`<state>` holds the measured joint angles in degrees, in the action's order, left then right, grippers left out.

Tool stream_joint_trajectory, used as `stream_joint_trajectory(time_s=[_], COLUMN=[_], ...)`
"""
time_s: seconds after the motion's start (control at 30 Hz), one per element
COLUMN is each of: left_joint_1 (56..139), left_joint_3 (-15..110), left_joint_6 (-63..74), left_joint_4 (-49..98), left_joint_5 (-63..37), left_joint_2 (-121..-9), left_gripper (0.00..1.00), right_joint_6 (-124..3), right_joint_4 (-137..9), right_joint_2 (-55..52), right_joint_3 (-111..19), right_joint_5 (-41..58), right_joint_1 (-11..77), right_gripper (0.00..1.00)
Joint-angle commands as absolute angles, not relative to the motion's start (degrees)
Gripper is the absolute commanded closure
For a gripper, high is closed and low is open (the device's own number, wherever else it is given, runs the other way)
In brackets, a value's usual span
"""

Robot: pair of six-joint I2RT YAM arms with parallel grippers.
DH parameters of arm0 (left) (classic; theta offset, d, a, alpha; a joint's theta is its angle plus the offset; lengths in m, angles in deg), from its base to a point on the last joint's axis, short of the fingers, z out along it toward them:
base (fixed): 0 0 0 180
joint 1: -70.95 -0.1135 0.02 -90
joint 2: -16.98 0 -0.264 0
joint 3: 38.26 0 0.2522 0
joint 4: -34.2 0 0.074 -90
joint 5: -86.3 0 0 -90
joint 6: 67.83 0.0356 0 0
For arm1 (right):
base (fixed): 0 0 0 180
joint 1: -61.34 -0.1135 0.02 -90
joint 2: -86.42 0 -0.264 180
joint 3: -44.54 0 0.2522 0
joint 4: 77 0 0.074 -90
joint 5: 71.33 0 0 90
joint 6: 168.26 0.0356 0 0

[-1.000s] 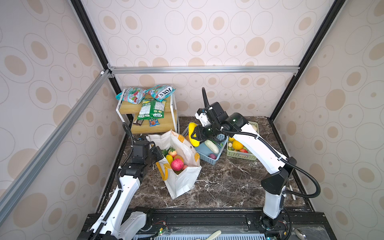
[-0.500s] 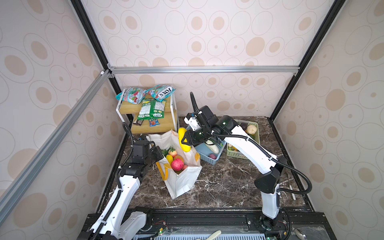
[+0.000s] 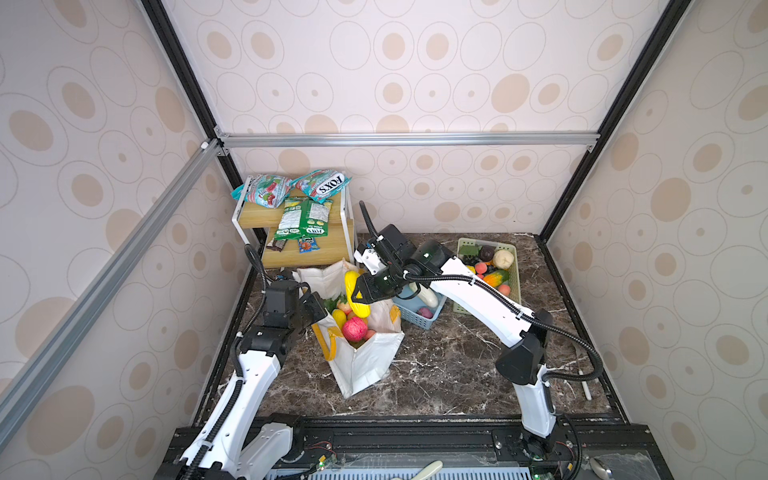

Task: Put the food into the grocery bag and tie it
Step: 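Carry the yellow melon over the tote bag opening with the right gripper, then lower the yellow melon into the tote bag and open the right gripper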

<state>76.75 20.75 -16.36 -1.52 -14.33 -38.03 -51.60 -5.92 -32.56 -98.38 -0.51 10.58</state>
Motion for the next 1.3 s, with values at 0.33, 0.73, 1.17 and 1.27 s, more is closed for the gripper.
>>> stream_joint_trajectory(time_s=[0.33,0.73,1.17,1.27], left_joint_1=[76.2,76.2,76.3,76.2], left_joint_3=[22.4,21.3,21.4,21.4], left_joint_6=[-15.5,-15.8,-15.7,-15.7], left_joint_4=[0.3,0.8,0.6,0.6], left_joint_5=[-14.0,-14.1,-13.9,-14.0], left_joint_2=[-37.3,-36.8,-36.7,-36.8], left_gripper=[1.00,1.00,1.00,1.00], right_joint_6=[-52.3,-53.3,-54.4,-54.5], right_joint_4=[-6.0,-5.1,-4.5,-4.4], right_joint_2=[-35.8,-38.5,-42.5,-43.4], right_joint_3=[-93.5,-92.3,-92.2,-92.3], right_joint_5=[-0.2,1.1,2.4,2.8], right_joint_1=[9.3,8.7,8.1,8.1], right_gripper=[0.55,0.55,0.54,0.54])
